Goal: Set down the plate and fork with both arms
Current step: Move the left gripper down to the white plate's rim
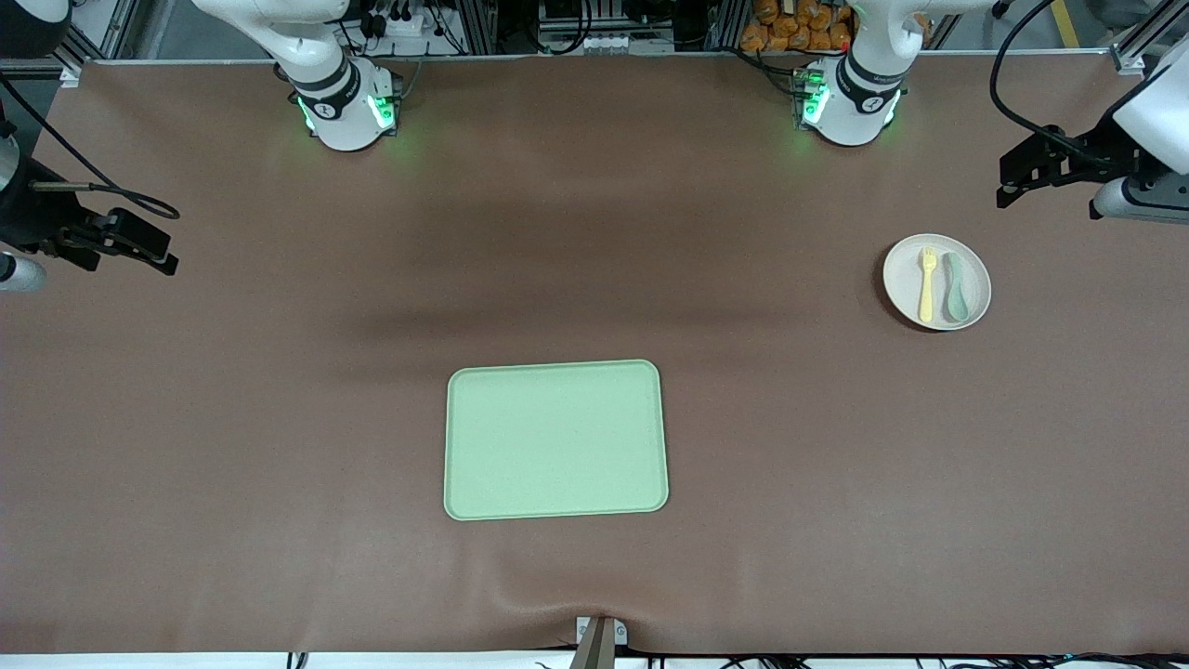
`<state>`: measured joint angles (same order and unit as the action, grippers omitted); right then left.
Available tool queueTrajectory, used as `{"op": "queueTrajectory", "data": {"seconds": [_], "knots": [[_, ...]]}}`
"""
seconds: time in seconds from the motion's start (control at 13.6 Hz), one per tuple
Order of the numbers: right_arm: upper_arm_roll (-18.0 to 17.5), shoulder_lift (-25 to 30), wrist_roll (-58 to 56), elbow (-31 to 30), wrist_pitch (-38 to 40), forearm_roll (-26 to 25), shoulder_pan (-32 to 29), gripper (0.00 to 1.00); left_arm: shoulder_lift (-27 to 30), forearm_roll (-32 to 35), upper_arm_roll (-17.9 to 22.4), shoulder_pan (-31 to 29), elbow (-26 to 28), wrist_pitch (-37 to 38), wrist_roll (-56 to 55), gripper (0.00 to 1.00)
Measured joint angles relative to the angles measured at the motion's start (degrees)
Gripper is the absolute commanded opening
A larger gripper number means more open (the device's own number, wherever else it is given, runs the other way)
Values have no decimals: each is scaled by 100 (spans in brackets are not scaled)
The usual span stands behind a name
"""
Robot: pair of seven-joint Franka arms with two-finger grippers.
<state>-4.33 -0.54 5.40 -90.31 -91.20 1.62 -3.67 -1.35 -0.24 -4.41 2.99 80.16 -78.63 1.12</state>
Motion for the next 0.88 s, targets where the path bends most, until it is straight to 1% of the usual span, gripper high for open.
{"op": "queueTrajectory", "data": {"seconds": [0.37, 0.59, 0.73, 0.88], "knots": [[1, 0, 0, 0, 0, 0, 0, 100, -16, 0, -11, 4, 24, 9, 0, 100], [1, 0, 0, 0, 0, 0, 0, 100, -126, 3, -8, 0, 104, 90, -28, 100], [1, 0, 0, 0, 0, 0, 0, 100, -247, 6, 11, -18, 282, 281, -195, 100], [1, 0, 0, 0, 0, 0, 0, 100, -350, 92, 34, -88, 669, 351, -355, 100]]}}
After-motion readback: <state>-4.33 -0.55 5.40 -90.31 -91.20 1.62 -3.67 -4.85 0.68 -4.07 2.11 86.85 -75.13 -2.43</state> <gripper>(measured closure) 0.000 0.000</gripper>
